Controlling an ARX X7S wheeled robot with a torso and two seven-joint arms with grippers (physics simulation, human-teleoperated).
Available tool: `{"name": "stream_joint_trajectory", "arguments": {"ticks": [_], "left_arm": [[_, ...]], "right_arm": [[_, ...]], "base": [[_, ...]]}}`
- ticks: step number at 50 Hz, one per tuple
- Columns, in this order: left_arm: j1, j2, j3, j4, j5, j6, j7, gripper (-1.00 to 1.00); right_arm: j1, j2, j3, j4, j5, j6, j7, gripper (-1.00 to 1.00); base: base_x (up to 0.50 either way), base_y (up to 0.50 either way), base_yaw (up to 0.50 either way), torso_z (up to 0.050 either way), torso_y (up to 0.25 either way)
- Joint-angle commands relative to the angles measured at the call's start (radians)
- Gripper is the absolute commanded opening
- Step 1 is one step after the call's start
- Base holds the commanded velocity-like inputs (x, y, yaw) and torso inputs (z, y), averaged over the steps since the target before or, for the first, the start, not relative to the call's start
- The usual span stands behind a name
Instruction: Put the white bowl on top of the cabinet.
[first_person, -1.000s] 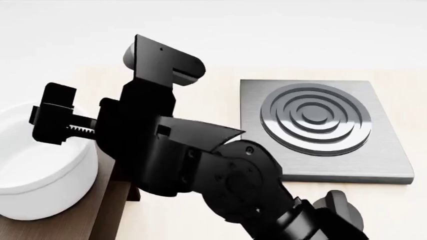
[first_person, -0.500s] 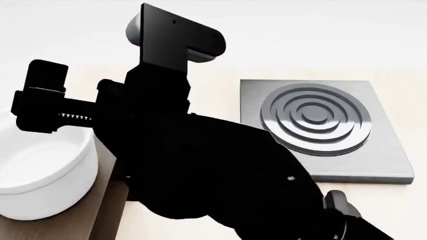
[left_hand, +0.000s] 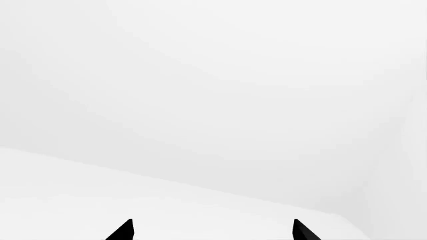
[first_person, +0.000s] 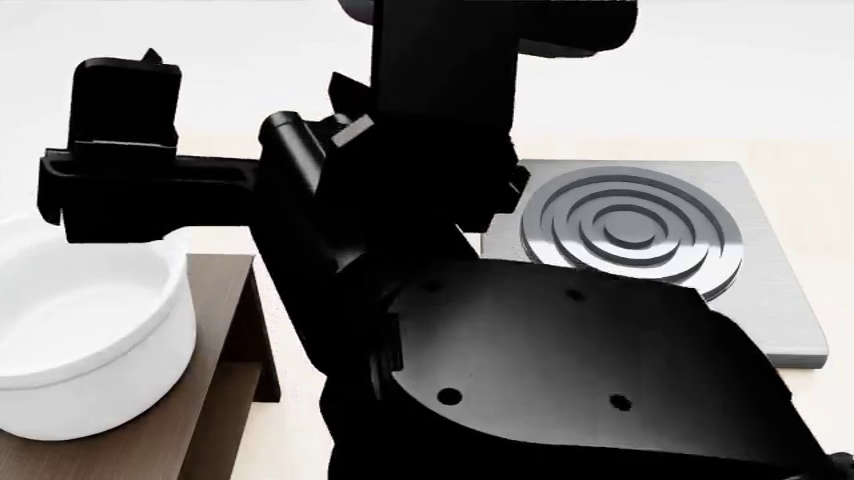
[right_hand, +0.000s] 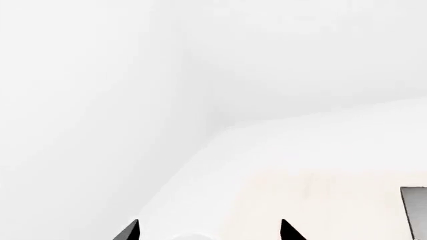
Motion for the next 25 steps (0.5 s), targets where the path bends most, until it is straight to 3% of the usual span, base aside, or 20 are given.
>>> {"name": "stream_joint_trajectory", "arguments": {"ticks": [1,25], "left_arm": [[-0.002,0.000,0.002,-0.004,0.000,0.000,0.001,1.00],[-0.004,-0.002,0.003,-0.001,0.004,-0.007,-0.003,1.00]], "right_arm": [[0.066,0.074,0.026,-0.182,0.006,0.016,0.150,1.00],[0.174,0.155,0.085,-0.376,0.126,-0.027,0.320,1.00]], "base": [[0.00,0.00,0.00,0.000,0.000],[0.00,0.00,0.00,0.000,0.000]]}}
